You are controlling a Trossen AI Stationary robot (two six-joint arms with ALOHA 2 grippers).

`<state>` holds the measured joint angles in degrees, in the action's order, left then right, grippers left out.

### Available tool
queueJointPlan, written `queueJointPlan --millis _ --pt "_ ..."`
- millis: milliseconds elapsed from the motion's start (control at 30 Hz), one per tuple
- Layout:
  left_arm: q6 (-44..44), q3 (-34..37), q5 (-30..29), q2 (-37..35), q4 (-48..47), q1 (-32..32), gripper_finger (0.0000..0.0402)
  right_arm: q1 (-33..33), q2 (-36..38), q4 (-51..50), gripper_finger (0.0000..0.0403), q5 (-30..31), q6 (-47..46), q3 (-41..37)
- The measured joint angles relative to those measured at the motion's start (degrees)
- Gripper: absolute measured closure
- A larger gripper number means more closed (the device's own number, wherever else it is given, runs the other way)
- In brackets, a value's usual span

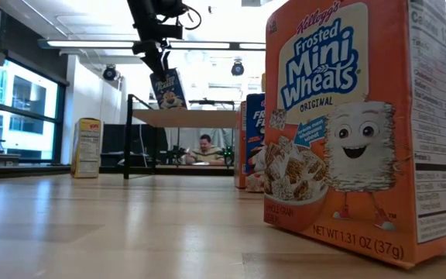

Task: Stack cereal on shelf
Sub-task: Put the bottom left blue cereal box on the shelf

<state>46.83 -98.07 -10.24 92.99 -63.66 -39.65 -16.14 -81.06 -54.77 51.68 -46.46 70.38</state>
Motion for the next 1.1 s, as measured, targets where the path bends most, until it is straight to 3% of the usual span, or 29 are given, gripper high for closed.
queueJointPlan --millis 200,667,933,1100 --pt "-0.26 -0.02 0.01 -0.04 -0.38 0.65 0.0215 0.0 0.0 0.03 0.0199 -2.15 0.43 -0.02" --pt "-2.26 -0.06 0.68 -0.15 -2.01 2.7 0.0215 -0.02 0.0 0.01 0.0199 -24.23 0.57 -0.02" --pt "-2.26 -0.06 0.66 -0.15 -2.03 2.7 0.0215 0.04 0.0 0.13 0.0199 -17.09 4.52 -0.02" --pt "-3.15 -0.06 0.66 -0.15 -2.01 2.69 0.0215 0.04 0.0 0.8 0.0199 -17.09 4.03 -0.02"
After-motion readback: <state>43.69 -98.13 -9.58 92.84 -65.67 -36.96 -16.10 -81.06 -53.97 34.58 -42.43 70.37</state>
